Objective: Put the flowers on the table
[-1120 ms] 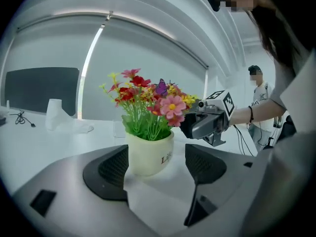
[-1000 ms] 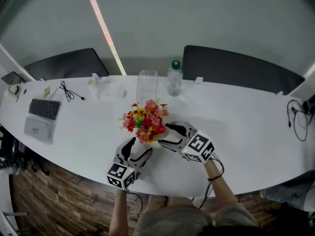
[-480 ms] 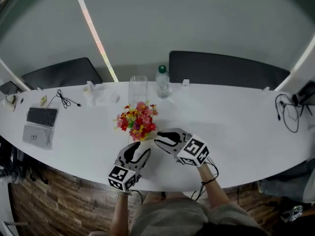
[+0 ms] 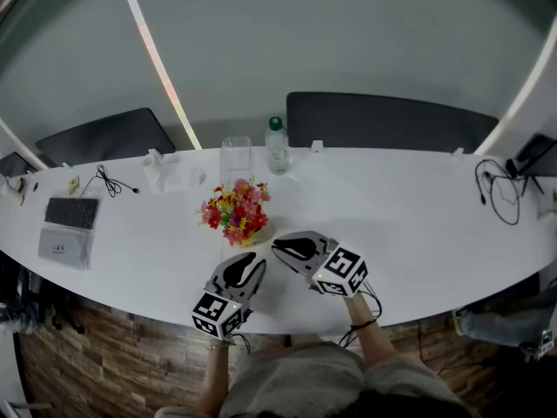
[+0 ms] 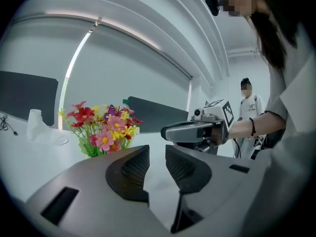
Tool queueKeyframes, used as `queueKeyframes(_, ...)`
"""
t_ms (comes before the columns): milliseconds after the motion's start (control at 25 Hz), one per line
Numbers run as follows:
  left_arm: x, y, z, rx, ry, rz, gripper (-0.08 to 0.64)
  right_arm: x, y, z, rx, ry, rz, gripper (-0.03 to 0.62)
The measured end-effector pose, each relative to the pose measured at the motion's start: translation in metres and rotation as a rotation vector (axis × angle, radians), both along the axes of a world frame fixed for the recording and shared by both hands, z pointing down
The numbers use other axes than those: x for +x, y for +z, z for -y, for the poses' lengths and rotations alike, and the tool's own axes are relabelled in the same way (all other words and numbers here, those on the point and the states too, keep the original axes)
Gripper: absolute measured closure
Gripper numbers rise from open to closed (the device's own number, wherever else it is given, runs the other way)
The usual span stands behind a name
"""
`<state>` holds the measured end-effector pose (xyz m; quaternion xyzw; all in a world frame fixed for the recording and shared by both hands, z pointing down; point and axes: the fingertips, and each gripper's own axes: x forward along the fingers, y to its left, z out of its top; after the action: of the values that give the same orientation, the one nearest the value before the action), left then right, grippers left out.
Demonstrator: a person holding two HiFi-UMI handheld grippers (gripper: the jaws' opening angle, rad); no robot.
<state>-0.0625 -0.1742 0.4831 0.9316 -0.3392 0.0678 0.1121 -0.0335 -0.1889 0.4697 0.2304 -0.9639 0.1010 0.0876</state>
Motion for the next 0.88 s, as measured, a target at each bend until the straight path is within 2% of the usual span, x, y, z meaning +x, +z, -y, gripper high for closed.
queueKeyframes(320, 0.014, -0.013, -0.005, 0.025, 0.038, -0.017, 0.502, 0.006, -0.013, -0.009, 0.016, 0.016, 0.046, 0.555)
queueKeyframes(880, 0.027, -0.025, -0.011, 0.053, 0.06, -0.02, 0.535, 0.015, -0.023, -0.016, 0.047, 0.02, 0.087, 0.568)
